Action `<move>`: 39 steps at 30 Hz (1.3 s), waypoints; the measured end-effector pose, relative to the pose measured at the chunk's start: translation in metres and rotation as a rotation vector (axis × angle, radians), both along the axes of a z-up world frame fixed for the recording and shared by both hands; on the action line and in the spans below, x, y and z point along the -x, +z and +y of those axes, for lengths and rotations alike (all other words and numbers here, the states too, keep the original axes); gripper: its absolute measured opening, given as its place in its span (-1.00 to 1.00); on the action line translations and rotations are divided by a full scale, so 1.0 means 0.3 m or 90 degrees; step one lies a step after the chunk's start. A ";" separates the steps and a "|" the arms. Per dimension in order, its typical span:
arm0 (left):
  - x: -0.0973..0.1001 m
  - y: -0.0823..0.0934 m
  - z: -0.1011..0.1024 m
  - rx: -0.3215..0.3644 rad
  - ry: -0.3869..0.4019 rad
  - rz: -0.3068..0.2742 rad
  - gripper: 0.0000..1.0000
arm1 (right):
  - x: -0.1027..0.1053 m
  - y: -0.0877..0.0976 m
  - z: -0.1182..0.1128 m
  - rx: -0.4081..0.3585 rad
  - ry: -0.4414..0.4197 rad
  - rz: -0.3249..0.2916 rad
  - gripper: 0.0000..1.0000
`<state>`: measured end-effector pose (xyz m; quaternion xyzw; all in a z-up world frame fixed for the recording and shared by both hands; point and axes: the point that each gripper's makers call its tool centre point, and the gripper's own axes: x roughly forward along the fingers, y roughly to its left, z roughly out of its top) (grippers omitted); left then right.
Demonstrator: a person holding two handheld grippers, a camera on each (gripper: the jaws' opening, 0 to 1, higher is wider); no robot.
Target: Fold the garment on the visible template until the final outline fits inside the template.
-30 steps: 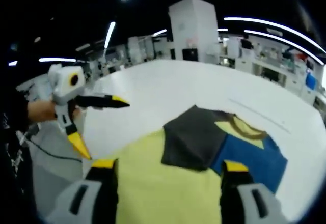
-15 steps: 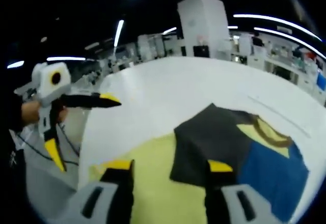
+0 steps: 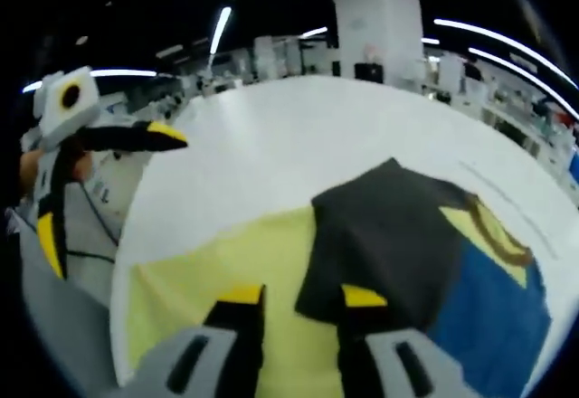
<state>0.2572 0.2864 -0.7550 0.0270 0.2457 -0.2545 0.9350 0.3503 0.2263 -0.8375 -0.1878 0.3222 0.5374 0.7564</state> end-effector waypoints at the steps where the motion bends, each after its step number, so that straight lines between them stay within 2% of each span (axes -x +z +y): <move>1: 0.002 -0.001 0.001 0.000 0.000 0.001 0.98 | -0.001 -0.004 -0.003 0.005 0.001 -0.003 -0.51; 9: 0.008 -0.006 0.008 0.003 0.011 0.007 0.98 | -0.006 -0.021 -0.019 0.036 0.012 -0.020 -0.72; 19: 0.026 -0.016 0.024 0.007 0.021 0.018 0.98 | -0.014 -0.028 -0.020 0.045 0.012 -0.040 -0.81; 24: 0.032 -0.016 0.020 0.008 0.023 0.020 0.97 | -0.027 -0.024 -0.026 0.046 -0.003 -0.044 -1.00; 28: 0.035 -0.019 0.019 0.008 0.024 0.024 0.95 | -0.031 -0.016 -0.036 0.035 -0.023 -0.023 -1.00; 33: 0.034 -0.023 0.016 0.006 0.022 0.027 0.95 | -0.040 0.013 -0.049 0.019 -0.039 -0.021 -1.00; 39: 0.031 -0.020 0.010 0.005 0.019 0.026 0.95 | -0.075 0.061 -0.077 -0.021 -0.087 -0.011 -1.00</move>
